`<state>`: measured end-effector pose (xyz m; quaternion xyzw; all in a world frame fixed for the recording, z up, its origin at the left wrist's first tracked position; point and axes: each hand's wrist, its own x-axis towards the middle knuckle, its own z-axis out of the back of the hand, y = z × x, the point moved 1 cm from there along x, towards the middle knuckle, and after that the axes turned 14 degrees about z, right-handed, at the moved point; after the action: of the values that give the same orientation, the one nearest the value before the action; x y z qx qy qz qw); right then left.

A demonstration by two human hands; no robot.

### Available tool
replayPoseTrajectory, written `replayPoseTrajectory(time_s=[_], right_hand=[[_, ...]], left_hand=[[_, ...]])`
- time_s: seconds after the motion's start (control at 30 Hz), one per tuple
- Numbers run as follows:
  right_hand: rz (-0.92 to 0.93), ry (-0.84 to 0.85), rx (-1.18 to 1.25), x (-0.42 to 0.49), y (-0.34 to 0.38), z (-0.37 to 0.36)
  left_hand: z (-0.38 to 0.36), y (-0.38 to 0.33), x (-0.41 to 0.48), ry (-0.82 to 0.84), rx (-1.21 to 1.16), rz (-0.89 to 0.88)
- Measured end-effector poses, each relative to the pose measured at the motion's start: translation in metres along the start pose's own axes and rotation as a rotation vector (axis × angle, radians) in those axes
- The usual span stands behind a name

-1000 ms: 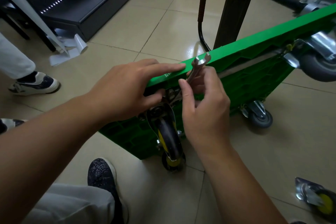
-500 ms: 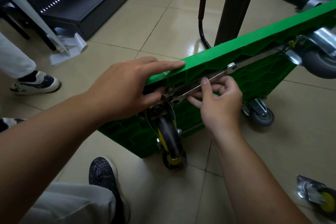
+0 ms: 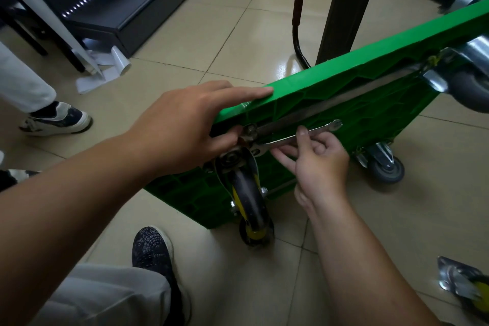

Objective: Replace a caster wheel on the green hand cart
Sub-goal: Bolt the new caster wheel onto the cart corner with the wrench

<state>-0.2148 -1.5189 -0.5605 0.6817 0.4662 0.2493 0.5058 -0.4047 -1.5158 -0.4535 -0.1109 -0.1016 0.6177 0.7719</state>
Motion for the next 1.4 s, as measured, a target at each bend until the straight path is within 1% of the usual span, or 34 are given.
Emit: replayPoseTrajectory(time_s=[0.1, 0.2, 0.3, 0.43, 0.5, 0.57, 0.7, 0.77, 0.8, 0.87, 0.9, 0.97, 1.03, 1.1, 1.13, 1.2, 1.4], right_hand=[[-0.047, -0.027, 0.064, 0.001, -0.007, 0.000], [-0.134, -0.006, 0.123, 0.008, -0.007, -0.002], [-0.320, 0.002, 0.166, 0.014, -0.011, 0.000], [-0.613, -0.023, 0.332, 0.009, -0.021, 0.006], [-0.714, -0.040, 0.399, 0.002, -0.026, 0.010], [-0.744, -0.056, 0.438, -0.002, -0.031, 0.011], [-0.723, -0.116, 0.451, 0.001, -0.034, 0.021], [-0.639, -0.192, 0.393, 0.003, -0.032, 0.034], [-0.546, -0.227, 0.305, 0.004, -0.030, 0.041], [-0.271, -0.252, 0.102, 0.006, -0.023, 0.051], [-0.126, -0.223, 0.031, 0.006, -0.017, 0.051], [0.123, -0.078, -0.047, 0.002, 0.000, 0.041], [0.323, 0.084, -0.103, -0.005, 0.016, 0.025], [0.494, 0.188, -0.206, -0.013, 0.028, 0.012], [0.558, 0.222, -0.267, -0.017, 0.031, 0.007], [0.630, 0.268, -0.346, -0.024, 0.032, 0.002], [0.686, 0.298, -0.422, -0.026, 0.033, -0.003]], left_hand=[[0.000, 0.000, 0.000, -0.001, -0.011, 0.001], [0.001, 0.000, 0.000, -0.002, -0.004, 0.000], [0.001, 0.000, 0.000, -0.001, 0.000, -0.004], [-0.001, -0.001, 0.000, -0.006, 0.002, -0.016], [-0.001, -0.001, 0.000, -0.011, 0.004, -0.017], [0.000, 0.000, 0.000, -0.013, 0.003, -0.013], [-0.001, 0.000, 0.000, -0.016, -0.001, -0.021], [0.000, -0.001, -0.001, -0.018, 0.001, -0.017], [0.000, -0.001, -0.001, -0.020, 0.000, -0.014], [0.000, 0.000, -0.001, -0.026, -0.002, -0.010], [0.000, 0.000, 0.000, -0.026, -0.004, -0.009], [0.000, 0.001, 0.001, -0.021, -0.005, -0.007], [0.000, 0.000, 0.001, -0.017, -0.004, -0.004], [0.000, -0.001, 0.000, -0.014, -0.003, -0.003], [0.000, -0.001, 0.000, -0.015, -0.001, -0.004], [0.000, -0.001, 0.000, -0.019, 0.001, -0.007], [-0.001, 0.001, 0.000, -0.037, 0.000, -0.010]])
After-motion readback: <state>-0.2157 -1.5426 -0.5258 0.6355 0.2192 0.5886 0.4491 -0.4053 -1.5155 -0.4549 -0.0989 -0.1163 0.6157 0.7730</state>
